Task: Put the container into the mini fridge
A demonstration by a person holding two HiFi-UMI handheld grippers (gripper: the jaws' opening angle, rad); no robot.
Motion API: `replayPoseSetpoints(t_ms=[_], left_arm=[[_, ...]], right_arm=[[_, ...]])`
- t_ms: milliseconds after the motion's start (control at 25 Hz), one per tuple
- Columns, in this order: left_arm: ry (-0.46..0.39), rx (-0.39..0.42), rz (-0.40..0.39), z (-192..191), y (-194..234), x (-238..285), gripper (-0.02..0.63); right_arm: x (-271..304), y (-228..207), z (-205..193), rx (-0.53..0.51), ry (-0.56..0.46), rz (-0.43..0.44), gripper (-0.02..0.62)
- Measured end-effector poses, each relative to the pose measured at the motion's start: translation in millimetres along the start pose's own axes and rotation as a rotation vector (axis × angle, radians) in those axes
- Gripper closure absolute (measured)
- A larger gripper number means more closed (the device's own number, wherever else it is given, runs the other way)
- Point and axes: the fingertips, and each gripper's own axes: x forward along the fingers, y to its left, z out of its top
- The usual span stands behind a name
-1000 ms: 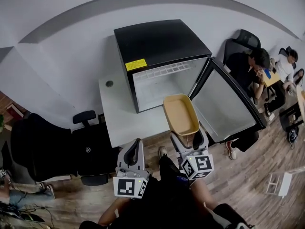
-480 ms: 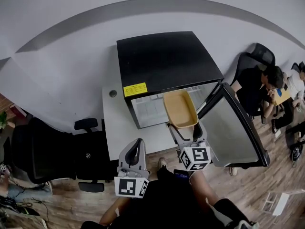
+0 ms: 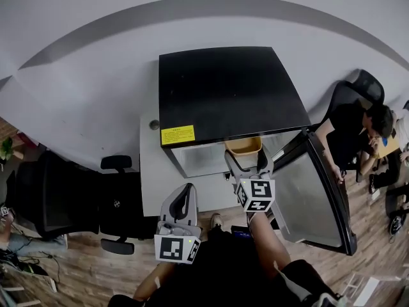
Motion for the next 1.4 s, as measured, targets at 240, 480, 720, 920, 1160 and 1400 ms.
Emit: replayPoseSetpoints(t_ms=[240, 480, 720, 920, 1160, 1400], left_arm=[[0.004, 0.003, 0.037, 0, 5, 10, 0.597], [0.009, 0.002, 0.067, 1, 11, 13, 0.597], [0.01, 0.004, 0.081, 1, 16, 12, 0.597], [0.007, 0.005, 0.086, 2, 19, 9, 0.597], [0.0, 0.009, 0.08, 5, 21, 6, 0.597], [-0.005, 0.008, 0.065, 9, 25, -7, 0.597]], right_arm=[[32, -6, -7, -0.011, 0.046, 0.006, 0.13], [46, -8, -11, -0.023, 0.094, 0.004, 0.13], [57, -9, -10, -0.038, 0.105, -0.012, 0.13], [61, -9, -13, -0.036, 0.129, 0.006, 0.13], [60, -7, -14, -0.041, 0.135, 0.011, 0.129], [41, -7, -16, -0.026, 0.123, -0.019, 0.13]])
